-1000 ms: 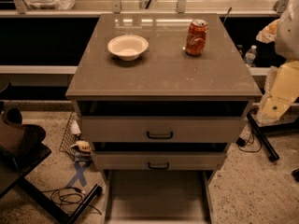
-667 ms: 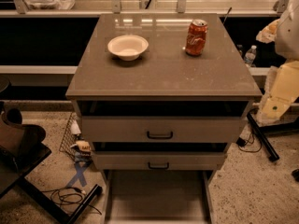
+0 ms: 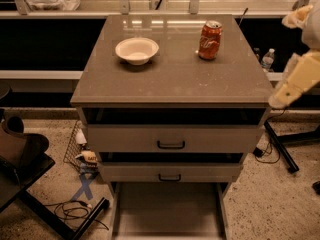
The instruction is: Place coke can into bottom drawer
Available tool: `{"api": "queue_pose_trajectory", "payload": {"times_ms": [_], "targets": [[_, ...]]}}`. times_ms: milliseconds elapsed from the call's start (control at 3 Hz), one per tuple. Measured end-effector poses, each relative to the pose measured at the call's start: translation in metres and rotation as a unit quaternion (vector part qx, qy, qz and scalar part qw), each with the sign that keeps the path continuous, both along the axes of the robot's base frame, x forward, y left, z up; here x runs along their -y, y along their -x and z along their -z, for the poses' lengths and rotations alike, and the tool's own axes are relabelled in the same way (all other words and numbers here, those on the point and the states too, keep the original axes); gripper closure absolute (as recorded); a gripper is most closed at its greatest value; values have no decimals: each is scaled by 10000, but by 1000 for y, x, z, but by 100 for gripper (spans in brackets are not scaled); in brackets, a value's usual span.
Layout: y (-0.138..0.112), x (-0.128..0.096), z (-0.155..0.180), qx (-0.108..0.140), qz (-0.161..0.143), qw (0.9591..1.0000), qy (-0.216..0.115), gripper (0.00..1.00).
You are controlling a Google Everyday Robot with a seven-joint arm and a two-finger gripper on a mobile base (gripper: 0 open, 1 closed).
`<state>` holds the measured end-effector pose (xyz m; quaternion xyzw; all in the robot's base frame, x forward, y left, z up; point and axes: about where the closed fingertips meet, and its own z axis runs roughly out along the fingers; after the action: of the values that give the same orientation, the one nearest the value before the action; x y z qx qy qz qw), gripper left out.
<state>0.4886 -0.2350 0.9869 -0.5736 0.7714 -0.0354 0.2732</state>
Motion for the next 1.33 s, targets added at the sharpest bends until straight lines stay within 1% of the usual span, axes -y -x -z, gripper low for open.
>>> {"api": "queue_pose_trajectory", "payload": {"times_ms": [333,667,1000,1333], "targets": [[-51,8,-8,693,119,9964,-474,0],[-102,11,-18,1406,148,9848,-1011,0],[-147,16,-28,2122,294,9619,-1700,0],[-176,21,-33,2525,524,9357,-2405,0]]}}
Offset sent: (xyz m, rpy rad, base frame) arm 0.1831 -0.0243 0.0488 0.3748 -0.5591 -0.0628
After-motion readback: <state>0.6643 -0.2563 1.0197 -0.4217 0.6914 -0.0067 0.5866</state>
